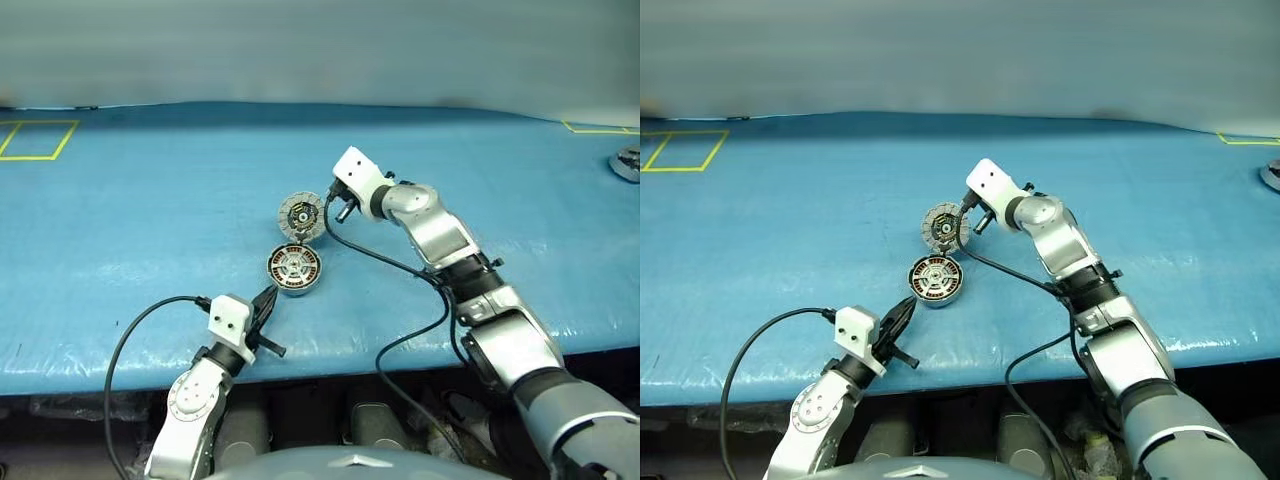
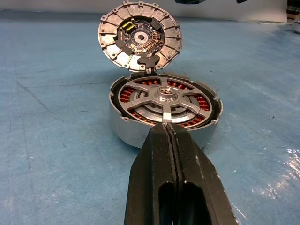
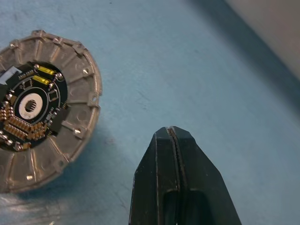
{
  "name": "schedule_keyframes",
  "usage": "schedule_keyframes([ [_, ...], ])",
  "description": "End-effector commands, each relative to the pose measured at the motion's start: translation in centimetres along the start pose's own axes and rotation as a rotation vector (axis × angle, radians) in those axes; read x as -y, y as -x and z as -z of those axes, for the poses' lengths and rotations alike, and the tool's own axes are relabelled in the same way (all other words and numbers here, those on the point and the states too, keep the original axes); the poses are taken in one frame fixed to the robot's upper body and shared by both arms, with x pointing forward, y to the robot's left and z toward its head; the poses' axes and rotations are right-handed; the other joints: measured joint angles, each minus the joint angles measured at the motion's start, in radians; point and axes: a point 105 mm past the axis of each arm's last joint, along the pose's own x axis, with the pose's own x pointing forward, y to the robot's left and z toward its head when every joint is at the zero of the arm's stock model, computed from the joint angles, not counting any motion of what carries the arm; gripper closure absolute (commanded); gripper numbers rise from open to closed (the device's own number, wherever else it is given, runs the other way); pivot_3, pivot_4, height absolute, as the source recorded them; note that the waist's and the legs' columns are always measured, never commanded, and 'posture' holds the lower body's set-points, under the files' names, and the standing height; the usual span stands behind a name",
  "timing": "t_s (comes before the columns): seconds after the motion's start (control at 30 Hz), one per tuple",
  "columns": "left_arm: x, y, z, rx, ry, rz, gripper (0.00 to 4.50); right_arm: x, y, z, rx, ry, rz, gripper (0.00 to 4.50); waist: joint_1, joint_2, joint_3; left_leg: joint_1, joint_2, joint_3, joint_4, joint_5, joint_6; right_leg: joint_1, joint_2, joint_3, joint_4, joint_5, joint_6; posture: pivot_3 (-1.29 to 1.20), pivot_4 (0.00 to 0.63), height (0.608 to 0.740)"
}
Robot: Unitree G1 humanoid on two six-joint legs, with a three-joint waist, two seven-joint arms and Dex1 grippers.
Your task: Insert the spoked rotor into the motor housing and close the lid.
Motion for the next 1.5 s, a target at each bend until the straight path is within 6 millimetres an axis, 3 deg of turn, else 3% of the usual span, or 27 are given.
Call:
schedule_keyframes([
  [0.03,0.4,0.1,-0.4,0.029,0.002,-0.001,4.48,1.0,-0.6,-1.6,0.116,-0.032,-0.058,4.50,0.002,0.001,0.001,0.000,0.000,0.000,0.000,0.000,0.000,0.000,0.000,0.000,0.000,0.000,0.000,0.00,0.150,0.740],
  [0.2,0.5,0.3,-0.2,0.026,0.015,-0.014,4.48,0.9,-1.5,-1.2,0.131,-0.091,-0.145,4.50,0.002,0.003,0.003,0.000,0.001,0.000,0.000,0.000,0.000,0.000,-0.001,0.001,0.000,0.000,0.000,0.00,0.150,0.740],
  [0.47,0.4,0.3,-0.5,0.033,0.019,-0.024,4.48,-1.7,-0.7,-1.5,0.186,-0.356,-0.477,4.50,0.000,0.005,0.004,0.000,0.001,0.001,0.000,0.000,0.000,0.000,-0.001,0.001,0.000,0.002,0.003,0.00,0.150,0.740],
  [0.7,0.3,0.4,-0.4,0.028,0.027,-0.027,4.48,-3.2,-0.5,-2.5,0.283,-0.493,-0.588,4.50,-0.004,0.006,0.004,0.000,0.002,0.000,0.000,0.000,0.000,0.000,-0.001,0.001,0.001,0.002,0.003,0.00,0.150,0.740],
  [0.83,0.2,0.2,-0.5,0.026,0.028,-0.022,4.48,-5.1,-0.2,-2.9,0.308,-0.515,-0.697,4.50,-0.003,0.006,0.004,0.000,0.002,0.000,0.000,0.000,0.000,0.000,-0.001,0.001,0.001,0.002,0.003,0.00,0.150,0.740],
  [1.03,0.1,-0.1,-0.5,0.020,0.029,-0.008,4.48,-9.0,0.7,-1.7,0.276,-0.478,-0.820,4.50,0.001,0.006,0.004,0.000,0.001,-0.001,0.000,0.000,0.000,0.000,-0.002,0.000,0.001,0.002,0.003,0.00,0.150,0.740],
  [1.2,0.2,-0.4,-0.4,0.013,0.033,0.011,4.48,-13.0,1.9,-0.5,0.254,-0.401,-0.758,4.50,0.004,0.006,0.004,0.000,0.001,-0.001,0.001,0.000,0.000,0.000,-0.002,0.000,0.001,0.002,0.003,0.00,0.150,0.740],
  [1.3,0.4,-0.6,-0.4,0.008,0.032,0.023,4.48,-14.3,4.0,-1.5,0.334,-0.386,-0.695,4.50,0.004,0.006,0.004,0.001,0.001,-0.001,0.001,0.000,-0.001,0.001,-0.002,-0.001,0.001,0.001,0.002,0.00,0.150,0.740],
  [1.37,0.4,-0.6,-0.5,0.004,0.027,0.031,4.48,-14.5,5.3,-2.4,0.382,-0.385,-0.607,4.50,0.006,0.006,0.004,0.000,0.001,-0.002,0.001,0.000,-0.001,0.001,-0.003,-0.001,0.001,-0.002,-0.003,0.00,0.150,0.740],
  [1.5,0.4,-0.6,-0.5,0.000,0.022,0.035,4.48,-13.1,6.9,-3.0,0.381,-0.367,-0.248,4.50,0.005,0.006,0.004,0.000,0.001,-0.002,0.002,0.000,-0.001,0.000,-0.003,-0.001,0.001,-0.002,-0.003,0.00,0.150,0.740],
])
